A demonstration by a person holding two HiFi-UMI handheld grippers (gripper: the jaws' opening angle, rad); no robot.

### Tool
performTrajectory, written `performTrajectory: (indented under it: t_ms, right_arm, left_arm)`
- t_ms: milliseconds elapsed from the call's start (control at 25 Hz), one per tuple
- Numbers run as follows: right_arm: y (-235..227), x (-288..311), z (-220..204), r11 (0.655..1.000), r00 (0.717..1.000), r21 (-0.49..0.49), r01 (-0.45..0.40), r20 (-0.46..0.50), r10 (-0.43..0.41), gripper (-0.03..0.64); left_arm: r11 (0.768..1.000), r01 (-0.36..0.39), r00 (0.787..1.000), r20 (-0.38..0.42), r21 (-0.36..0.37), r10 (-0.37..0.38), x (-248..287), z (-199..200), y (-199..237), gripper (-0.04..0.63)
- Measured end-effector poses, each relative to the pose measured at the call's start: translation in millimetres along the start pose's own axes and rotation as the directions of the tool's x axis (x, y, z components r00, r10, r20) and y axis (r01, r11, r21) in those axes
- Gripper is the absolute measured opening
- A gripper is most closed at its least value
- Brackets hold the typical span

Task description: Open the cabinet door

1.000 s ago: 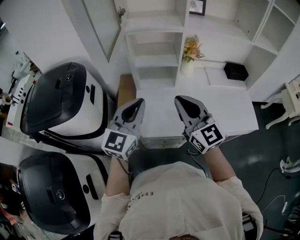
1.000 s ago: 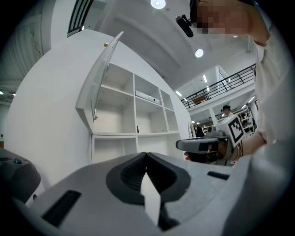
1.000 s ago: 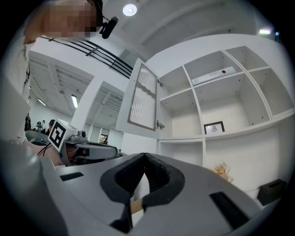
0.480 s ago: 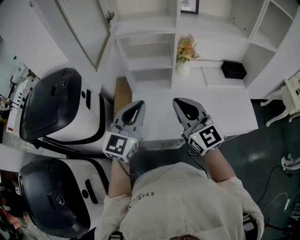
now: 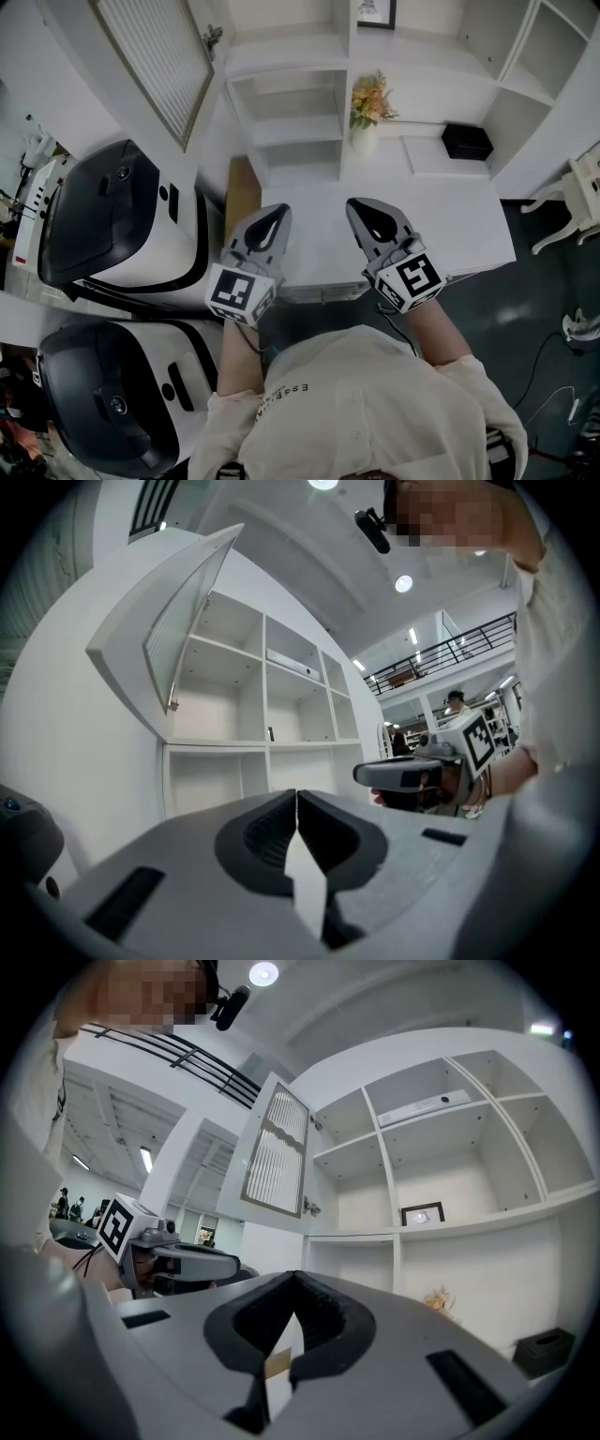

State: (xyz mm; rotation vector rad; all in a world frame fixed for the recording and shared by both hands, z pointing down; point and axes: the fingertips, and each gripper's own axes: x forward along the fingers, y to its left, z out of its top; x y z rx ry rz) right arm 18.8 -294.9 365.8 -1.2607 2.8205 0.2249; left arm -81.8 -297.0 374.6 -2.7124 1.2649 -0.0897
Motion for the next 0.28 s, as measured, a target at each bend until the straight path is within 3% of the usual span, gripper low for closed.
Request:
performTrajectory:
  t_ms: [280]
  right_arm:
    - [-6.5,0.3,-5.0,1.0,1.0,0.007,0.012,-0.007,-0.012,0.014]
  left_arm:
    - [0.999,0.044,0.999,-0.029,-0.003,-0.044,11.6,-8.8,-10.8,0.003]
